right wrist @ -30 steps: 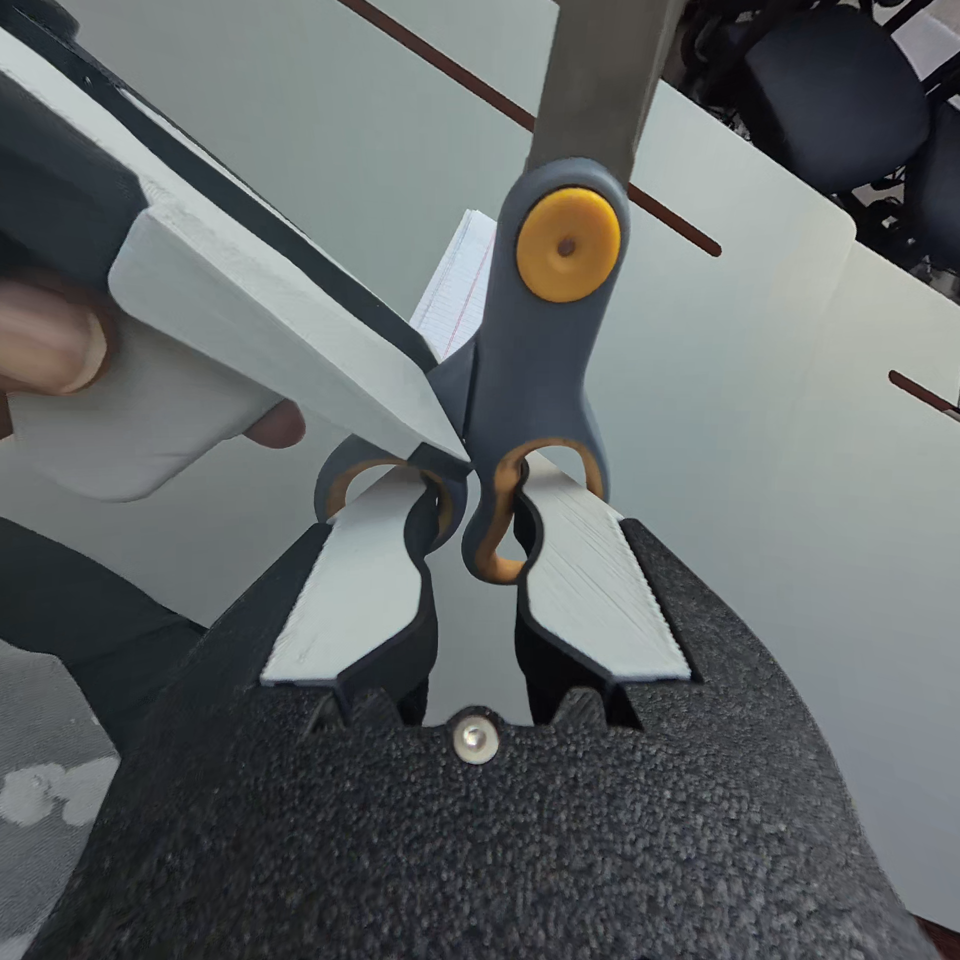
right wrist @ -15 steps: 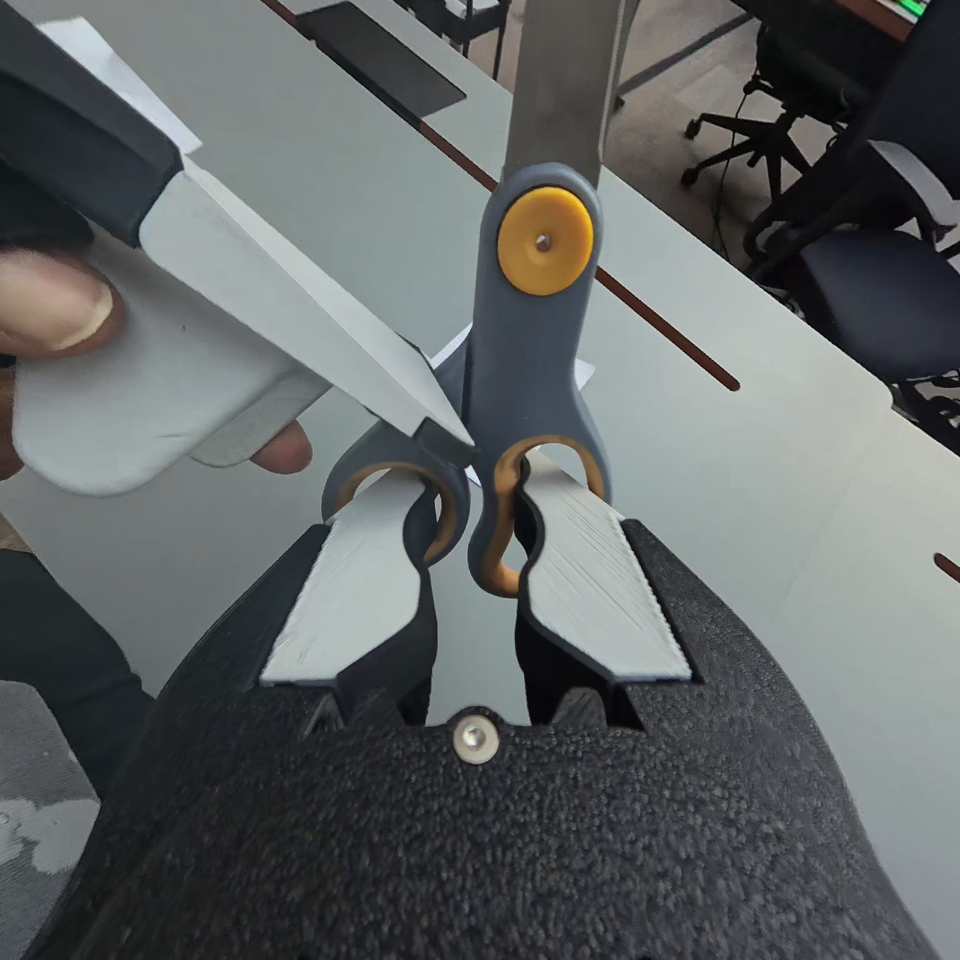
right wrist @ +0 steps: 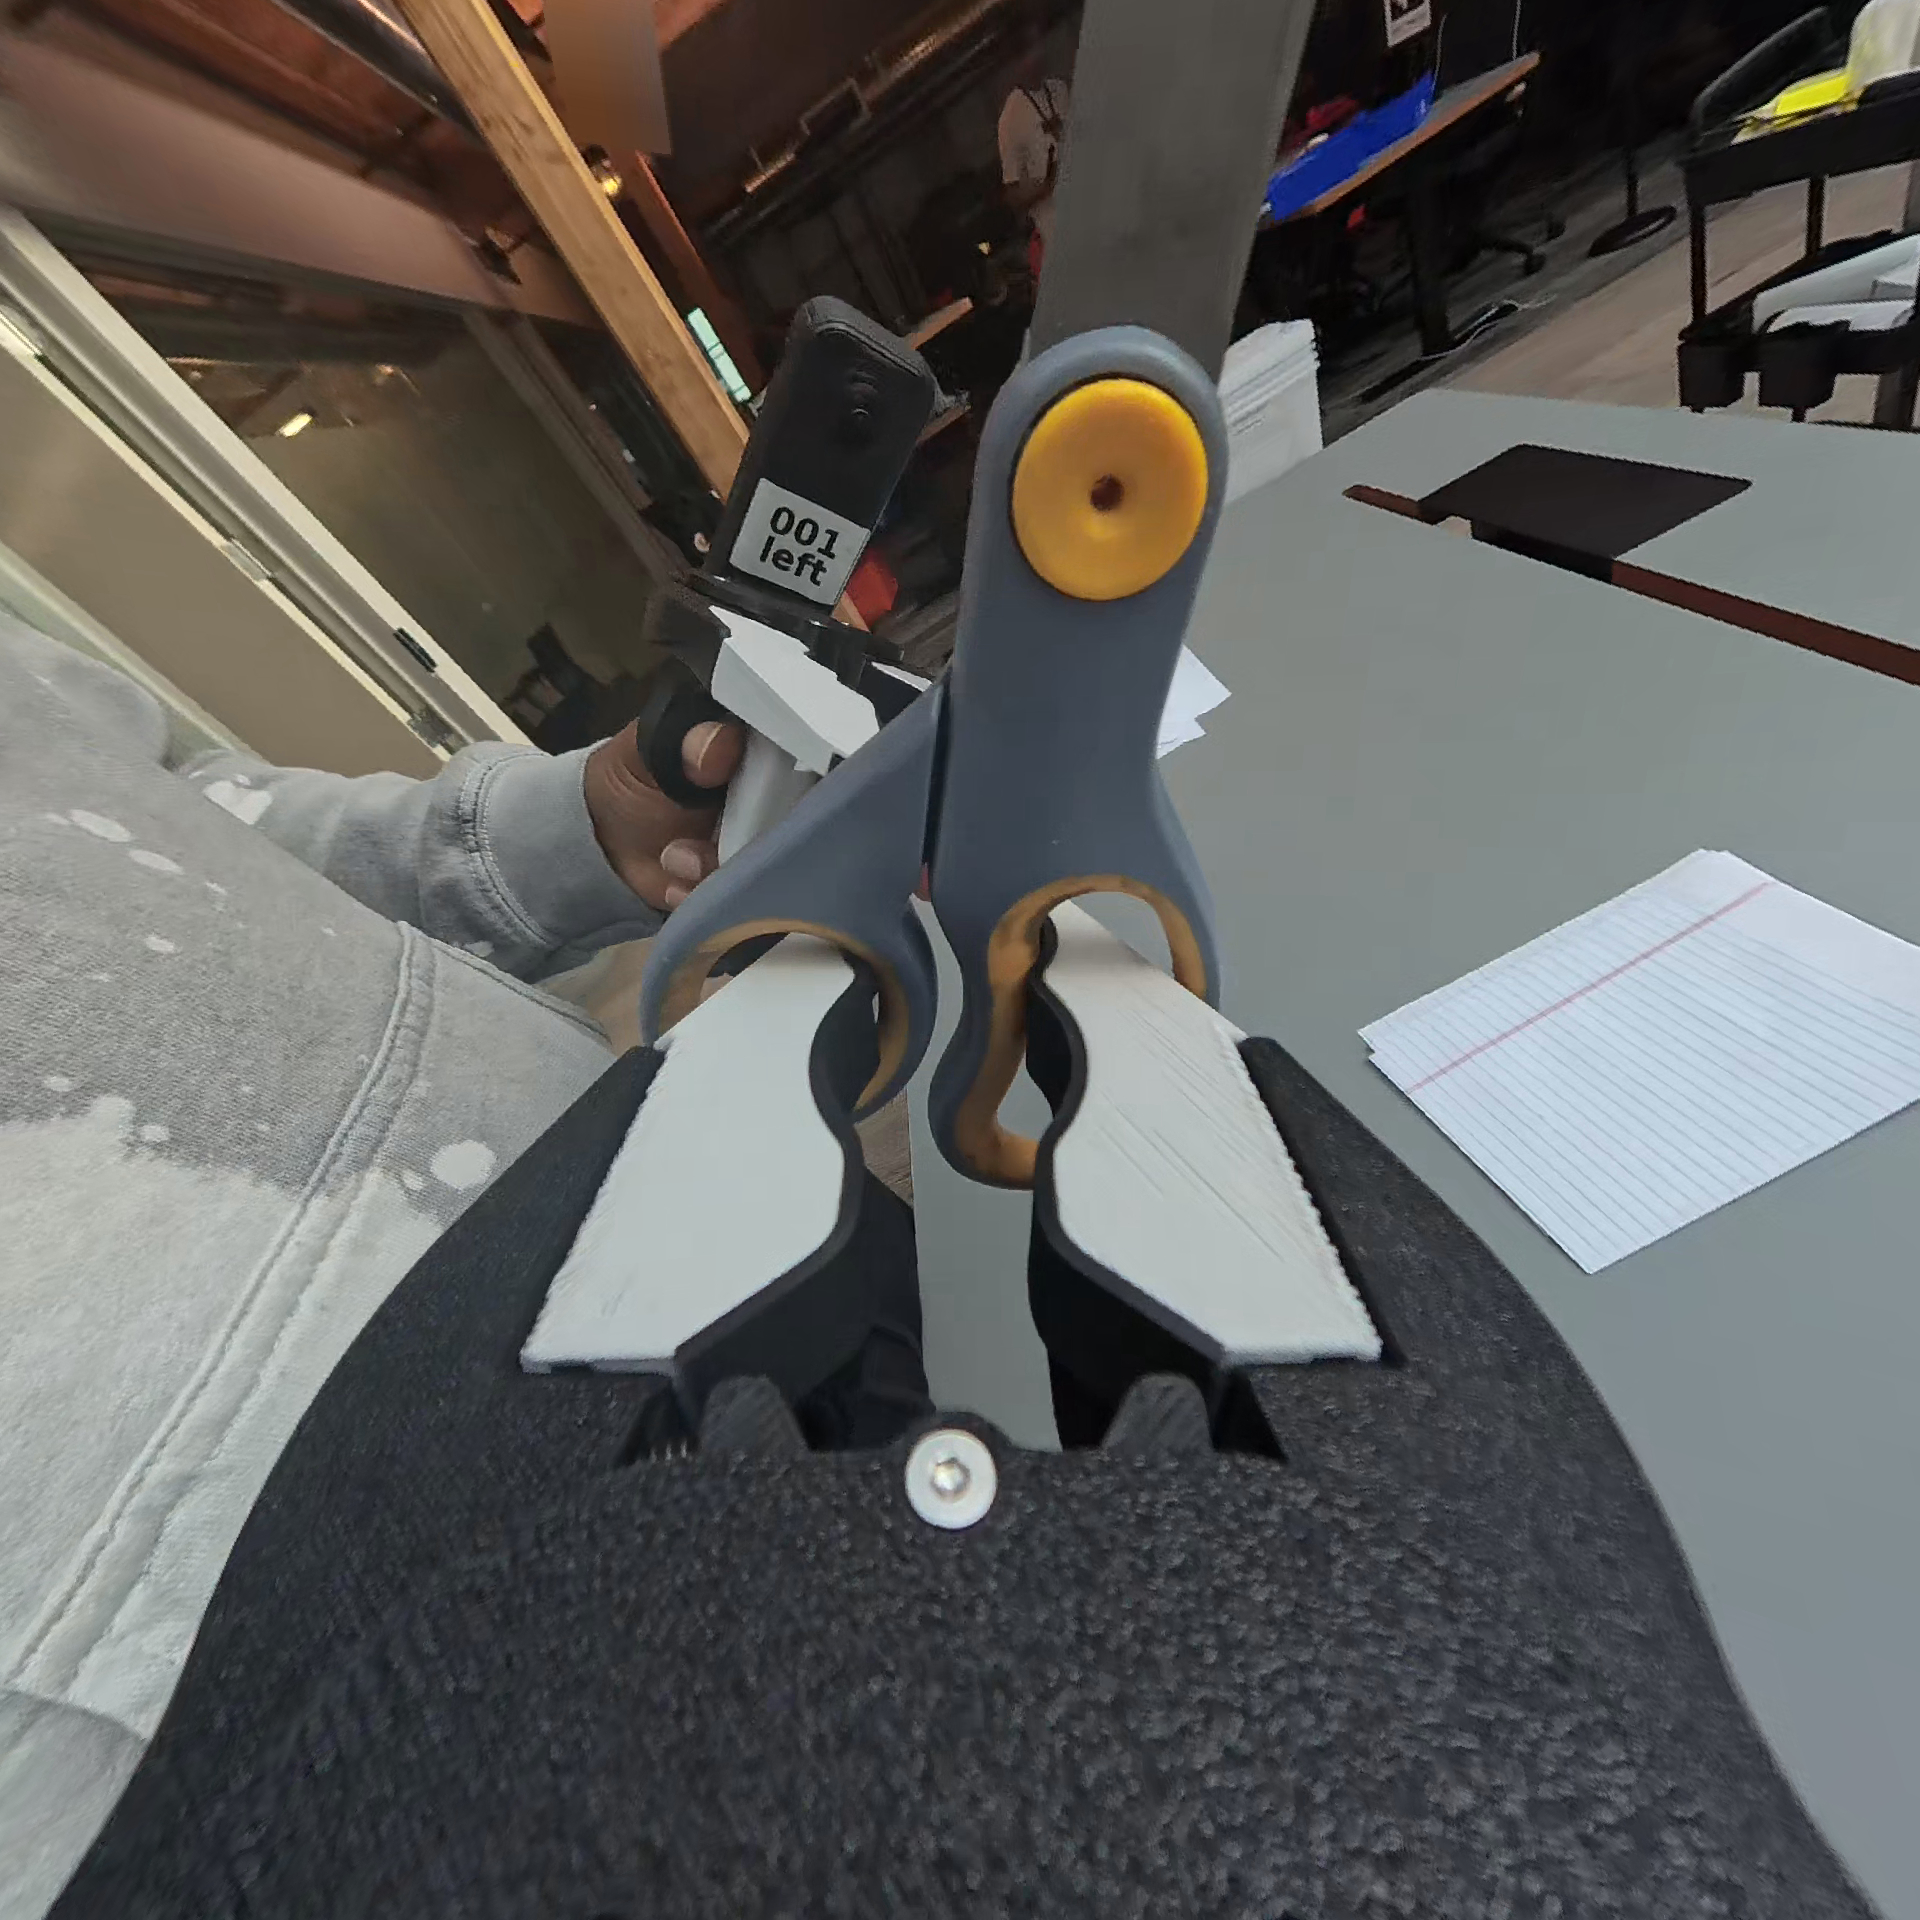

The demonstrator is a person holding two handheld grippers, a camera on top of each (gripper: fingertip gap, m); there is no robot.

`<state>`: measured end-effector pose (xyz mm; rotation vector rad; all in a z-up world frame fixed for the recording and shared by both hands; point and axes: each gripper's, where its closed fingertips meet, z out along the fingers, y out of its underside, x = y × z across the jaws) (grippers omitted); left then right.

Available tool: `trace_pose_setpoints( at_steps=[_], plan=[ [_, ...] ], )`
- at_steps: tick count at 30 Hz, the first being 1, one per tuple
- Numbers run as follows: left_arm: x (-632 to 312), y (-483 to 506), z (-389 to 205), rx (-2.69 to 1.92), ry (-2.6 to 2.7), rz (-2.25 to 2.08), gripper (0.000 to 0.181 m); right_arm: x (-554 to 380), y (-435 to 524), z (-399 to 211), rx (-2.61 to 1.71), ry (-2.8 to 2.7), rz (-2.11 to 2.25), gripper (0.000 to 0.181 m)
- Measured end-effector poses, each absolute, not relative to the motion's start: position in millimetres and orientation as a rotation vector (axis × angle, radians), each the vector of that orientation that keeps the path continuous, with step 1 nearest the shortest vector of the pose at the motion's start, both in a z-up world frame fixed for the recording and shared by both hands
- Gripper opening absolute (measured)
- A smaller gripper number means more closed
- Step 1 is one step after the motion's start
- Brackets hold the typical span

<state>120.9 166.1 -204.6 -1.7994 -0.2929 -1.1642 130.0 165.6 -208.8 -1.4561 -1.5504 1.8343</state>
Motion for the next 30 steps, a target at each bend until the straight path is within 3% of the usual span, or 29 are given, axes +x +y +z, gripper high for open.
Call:
trace_pose_setpoints(
  at_steps=[5, 8, 9, 11, 13, 15, 17, 20, 21, 25, 29, 30],
  plan=[
    [135, 175, -188, -1.735, -0.241, -1.200, 0.033, 129, 156, -208, -1.448, -1.722, 1.803, 0.022],
    [137, 177, -176, -1.701, -0.229, -1.208, 0.062, 129, 146, -222, -1.486, -1.869, 1.672, 0.022],
    [137, 178, -175, -1.706, -0.225, -1.188, 0.064, 129, 141, -227, -1.484, -1.934, 1.608, 0.022],
    [134, 179, -177, -1.752, -0.215, -1.118, 0.055, 124, 136, -239, -1.500, -2.010, 1.438, 0.022],
    [126, 180, -182, -1.814, -0.226, -1.008, 0.025, 117, 131, -247, -1.521, -2.044, 1.315, 0.022],
    [113, 178, -191, -1.885, -0.259, -0.901, 0.020, 106, 134, -255, -1.578, -2.001, 1.172, 0.023],
    [93, 172, -201, -1.948, -0.289, -0.762, 0.017, 94, 137, -256, -1.621, -1.903, 1.098, 0.031],
    [55, 160, -208, -1.976, -0.353, -0.649, 0.014, 88, 137, -245, -1.663, -1.791, 1.087, 0.065],
    [43, 154, -211, -2.008, -0.337, -0.601, 0.014, 87, 135, -233, -1.656, -1.739, 1.142, 0.068],
    [21, 134, -214, -2.093, -0.217, -0.517, 0.014, 64, 131, -159, -1.642, -1.417, 1.472, 0.064],
    [32, 119, -219, -2.149, -0.035, -0.488, 0.014, 8, 115, -156, -1.633, -1.476, 1.400, 0.064],
    [33, 116, -218, -2.149, -0.004, -0.479, 0.014, -4, 107, -161, -1.628, -1.517, 1.392, 0.052]
  ],
)
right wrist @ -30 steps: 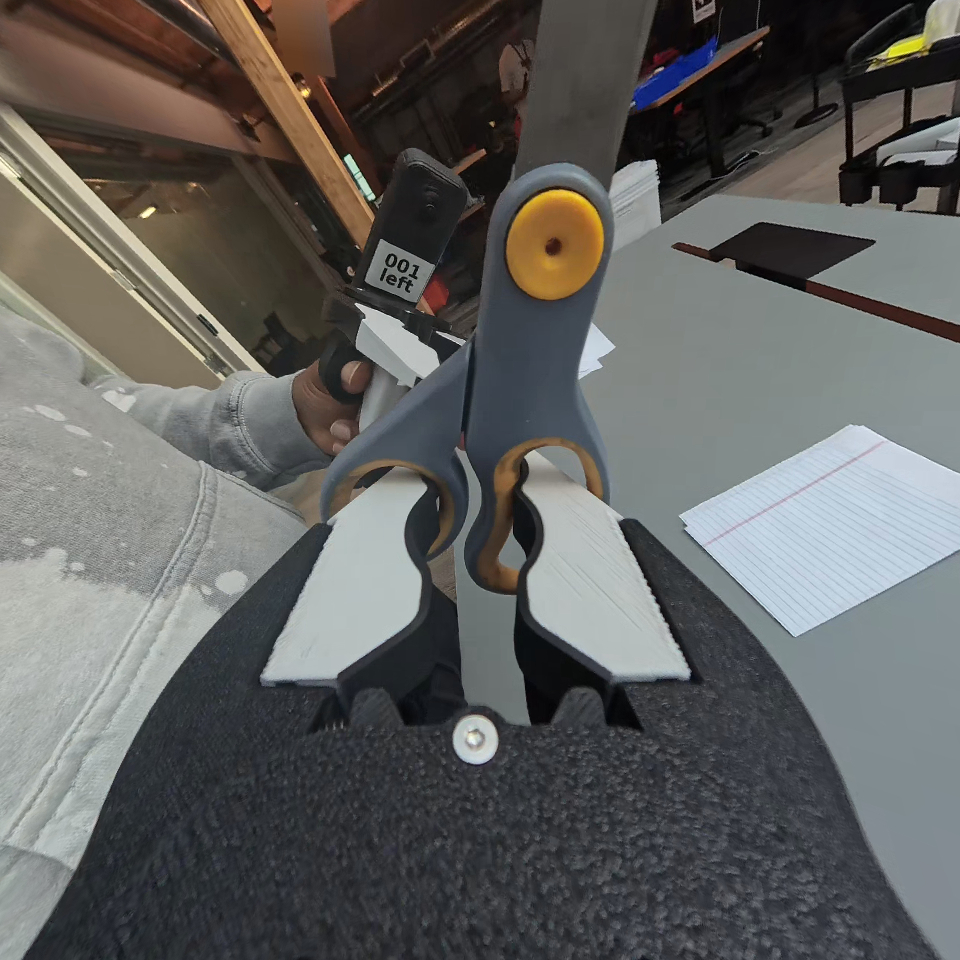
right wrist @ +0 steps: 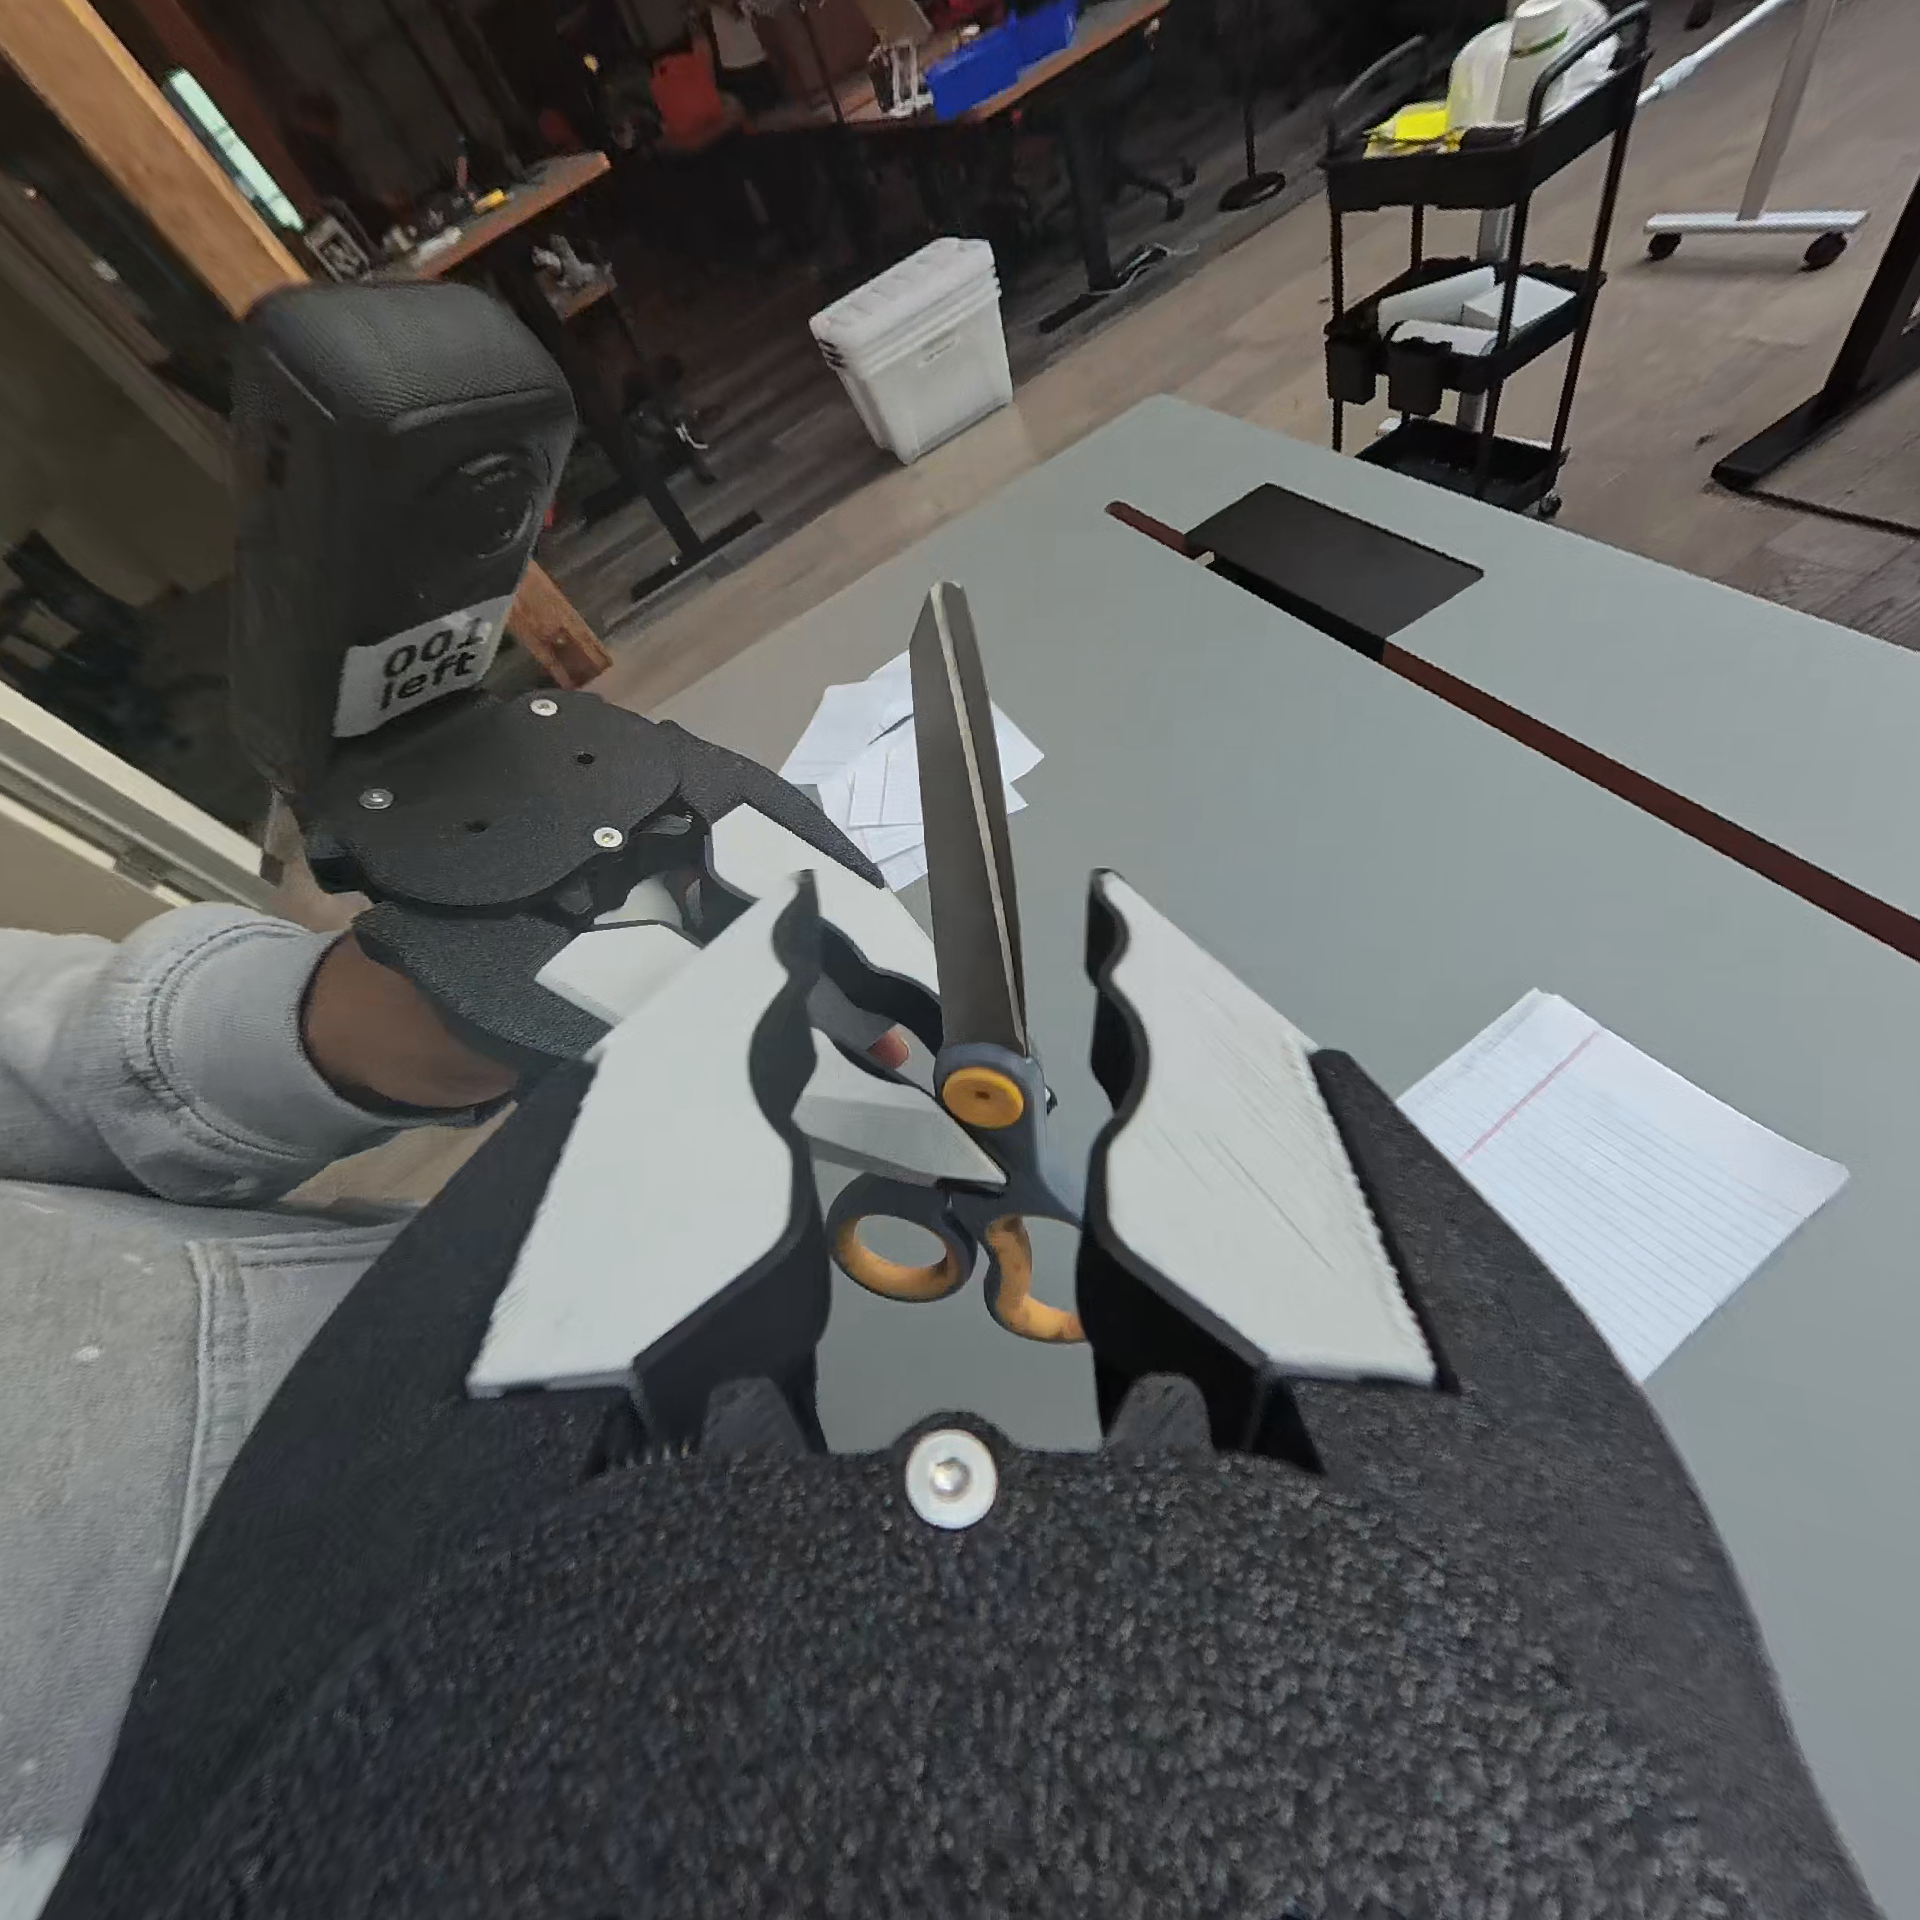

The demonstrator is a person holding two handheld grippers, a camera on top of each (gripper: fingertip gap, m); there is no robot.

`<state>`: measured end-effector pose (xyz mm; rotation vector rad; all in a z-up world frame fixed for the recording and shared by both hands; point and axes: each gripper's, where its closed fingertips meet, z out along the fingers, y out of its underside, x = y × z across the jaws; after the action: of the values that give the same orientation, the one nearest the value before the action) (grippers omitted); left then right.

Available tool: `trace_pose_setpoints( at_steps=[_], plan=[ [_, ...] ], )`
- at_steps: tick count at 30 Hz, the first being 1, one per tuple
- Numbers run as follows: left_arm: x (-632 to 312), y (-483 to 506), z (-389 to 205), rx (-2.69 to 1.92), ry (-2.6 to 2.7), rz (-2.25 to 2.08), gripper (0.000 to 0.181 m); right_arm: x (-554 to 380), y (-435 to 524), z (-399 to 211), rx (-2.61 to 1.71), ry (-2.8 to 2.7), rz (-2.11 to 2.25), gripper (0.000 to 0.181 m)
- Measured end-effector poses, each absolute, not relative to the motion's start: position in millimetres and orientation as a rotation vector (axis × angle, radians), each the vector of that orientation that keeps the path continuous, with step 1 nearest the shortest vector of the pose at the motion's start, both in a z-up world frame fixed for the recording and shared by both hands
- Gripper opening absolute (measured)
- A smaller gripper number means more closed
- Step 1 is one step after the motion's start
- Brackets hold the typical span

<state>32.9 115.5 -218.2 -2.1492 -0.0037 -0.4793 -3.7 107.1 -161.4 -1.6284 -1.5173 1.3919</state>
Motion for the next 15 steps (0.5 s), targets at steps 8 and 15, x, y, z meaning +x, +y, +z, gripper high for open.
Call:
trace_pose_setpoints(
  at_steps=[8, 15],
  plan=[
    [21, 55, -167, -1.838, 0.126, -0.963, 0.038, -3, 70, -119, -1.264, -1.691, 1.639, 0.015],
    [25, 26, -157, -1.777, 0.302, -1.076, 0.035, -8, 46, -49, -1.014, -1.639, 1.990, 0.015]
  ],
)
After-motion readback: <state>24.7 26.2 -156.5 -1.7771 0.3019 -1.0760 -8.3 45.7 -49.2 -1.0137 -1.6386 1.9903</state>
